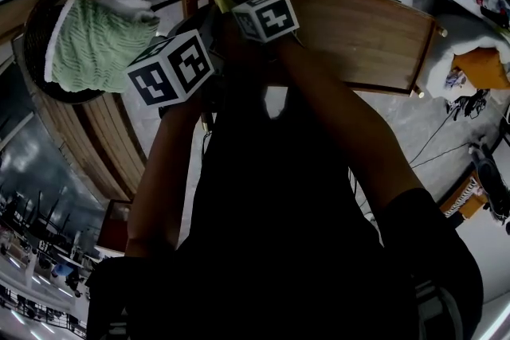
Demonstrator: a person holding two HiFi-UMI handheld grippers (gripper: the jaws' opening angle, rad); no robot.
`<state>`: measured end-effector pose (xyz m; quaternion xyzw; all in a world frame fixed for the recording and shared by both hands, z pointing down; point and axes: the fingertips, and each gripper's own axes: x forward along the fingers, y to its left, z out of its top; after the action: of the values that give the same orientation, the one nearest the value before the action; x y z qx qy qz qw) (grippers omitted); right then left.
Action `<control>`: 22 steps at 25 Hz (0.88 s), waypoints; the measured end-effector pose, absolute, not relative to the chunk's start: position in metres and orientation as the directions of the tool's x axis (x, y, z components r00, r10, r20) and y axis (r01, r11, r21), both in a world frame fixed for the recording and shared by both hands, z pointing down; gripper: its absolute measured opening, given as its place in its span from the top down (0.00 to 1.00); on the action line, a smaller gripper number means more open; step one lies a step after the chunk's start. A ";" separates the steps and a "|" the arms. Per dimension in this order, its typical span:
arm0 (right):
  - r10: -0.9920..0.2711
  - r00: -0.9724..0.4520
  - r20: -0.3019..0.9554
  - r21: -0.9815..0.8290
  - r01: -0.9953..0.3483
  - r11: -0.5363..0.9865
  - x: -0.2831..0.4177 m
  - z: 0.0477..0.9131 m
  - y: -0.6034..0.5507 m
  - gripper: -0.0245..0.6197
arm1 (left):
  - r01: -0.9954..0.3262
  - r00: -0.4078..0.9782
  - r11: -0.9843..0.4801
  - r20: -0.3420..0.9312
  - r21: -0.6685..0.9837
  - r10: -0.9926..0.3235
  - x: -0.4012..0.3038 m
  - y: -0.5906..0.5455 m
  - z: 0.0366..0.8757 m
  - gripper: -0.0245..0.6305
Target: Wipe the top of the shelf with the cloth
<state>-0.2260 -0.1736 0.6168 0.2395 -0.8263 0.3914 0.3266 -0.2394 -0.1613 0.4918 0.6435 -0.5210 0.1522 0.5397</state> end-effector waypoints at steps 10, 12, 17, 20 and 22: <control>-0.143 -0.597 0.790 -0.415 -0.691 0.592 -0.169 0.621 -0.173 0.89 | -0.832 0.458 0.073 0.756 0.550 -0.468 -0.187 -0.162 0.511 0.95; -0.153 -0.585 0.797 -0.404 -0.704 0.585 -0.155 0.621 -0.174 0.89 | -0.826 0.470 0.077 0.758 0.558 -0.451 -0.174 -0.158 0.519 0.95; -0.203 -0.556 0.806 -0.360 -0.733 0.578 -0.105 0.621 -0.181 0.89 | -0.813 0.505 0.055 0.749 0.580 -0.428 -0.137 -0.155 0.525 0.95; -0.218 -0.530 0.819 -0.343 -0.759 0.554 -0.075 0.620 -0.184 0.89 | -0.801 0.531 0.036 0.737 0.598 -0.419 -0.113 -0.158 0.527 0.95; -0.228 -0.529 0.817 -0.344 -0.766 0.544 -0.062 0.620 -0.184 0.89 | -0.793 0.548 0.018 0.726 0.609 -0.415 -0.098 -0.159 0.526 0.95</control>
<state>-0.0617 -0.1841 0.6203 0.3119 -0.7961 0.3619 0.3716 -0.0980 -0.1591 0.5255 0.6800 -0.4441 0.1691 0.5583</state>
